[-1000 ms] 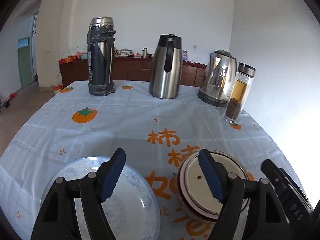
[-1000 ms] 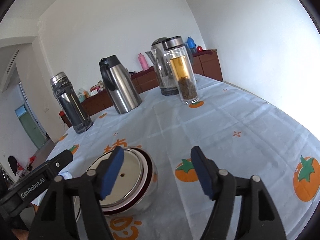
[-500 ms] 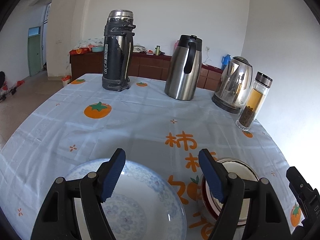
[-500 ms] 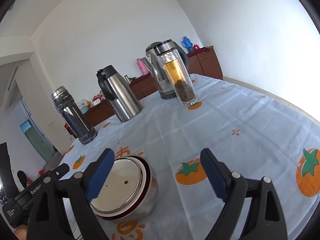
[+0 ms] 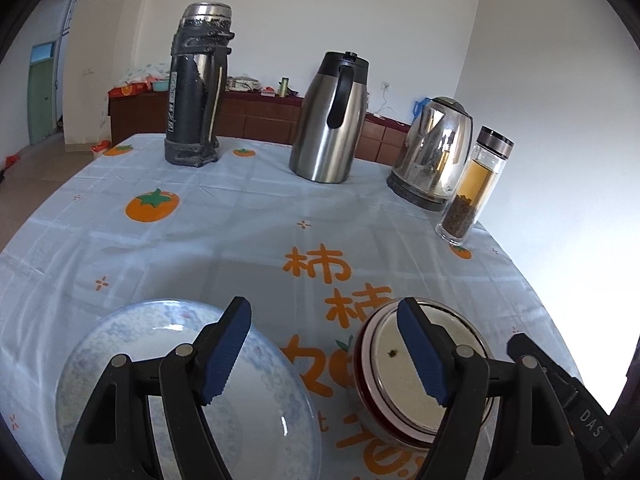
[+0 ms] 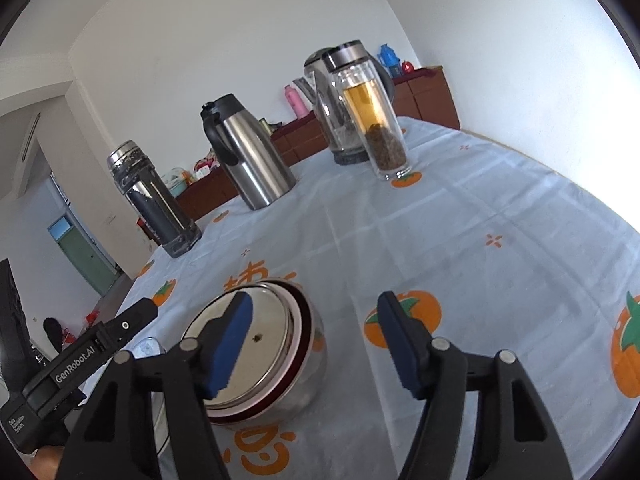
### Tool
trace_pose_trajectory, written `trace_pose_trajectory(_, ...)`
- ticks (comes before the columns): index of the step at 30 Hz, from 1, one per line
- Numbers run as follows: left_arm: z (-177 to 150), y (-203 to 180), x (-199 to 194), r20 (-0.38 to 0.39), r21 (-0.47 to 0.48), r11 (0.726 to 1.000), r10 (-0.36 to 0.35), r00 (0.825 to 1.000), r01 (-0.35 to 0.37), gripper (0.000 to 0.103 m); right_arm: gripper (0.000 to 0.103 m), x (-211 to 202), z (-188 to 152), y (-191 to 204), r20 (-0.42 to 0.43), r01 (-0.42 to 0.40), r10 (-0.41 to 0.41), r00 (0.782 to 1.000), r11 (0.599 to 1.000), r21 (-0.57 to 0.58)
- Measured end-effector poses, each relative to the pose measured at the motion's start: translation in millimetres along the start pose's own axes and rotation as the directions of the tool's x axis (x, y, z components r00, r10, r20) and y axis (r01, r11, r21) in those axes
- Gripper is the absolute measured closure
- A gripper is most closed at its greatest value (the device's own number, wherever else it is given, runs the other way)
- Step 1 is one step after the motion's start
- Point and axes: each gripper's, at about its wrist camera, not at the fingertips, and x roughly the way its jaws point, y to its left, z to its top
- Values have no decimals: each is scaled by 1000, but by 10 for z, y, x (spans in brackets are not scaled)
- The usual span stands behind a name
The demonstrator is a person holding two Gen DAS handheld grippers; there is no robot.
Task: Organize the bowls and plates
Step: 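Grasp the rims of the nested bowl stack with the right gripper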
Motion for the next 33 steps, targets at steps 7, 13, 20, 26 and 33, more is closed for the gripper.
trace_pose_trajectory(7, -14, -132, 75, -33, 44, 999, -2, 999, 3, 26, 50, 92, -42, 36, -59, -19, 19, 998, 1000, 6)
trace_pose_trajectory(13, -20, -227, 175, -57, 62, 998, 13, 998, -10, 26, 51, 213, -91, 93, -102, 21, -24, 994, 1000, -23)
trace_pose_trajectory(20, -70, -281, 316, -101, 65, 998, 5, 995, 2, 26, 53, 347, -125, 40, -165, 12, -12, 986, 1000, -2)
trace_pose_trajectory(26, -105, -312, 365, -131, 34, 999, -38, 991, 43, 27, 59, 412, -146, 87, -218, -2, -3, 976, 1000, -20)
trace_pose_trajectory(33, -164, -436, 382, -143, 58, 996, -58, 988, 67, 27, 83, 375, -131, 43, -223, 43, -47, 974, 999, -27)
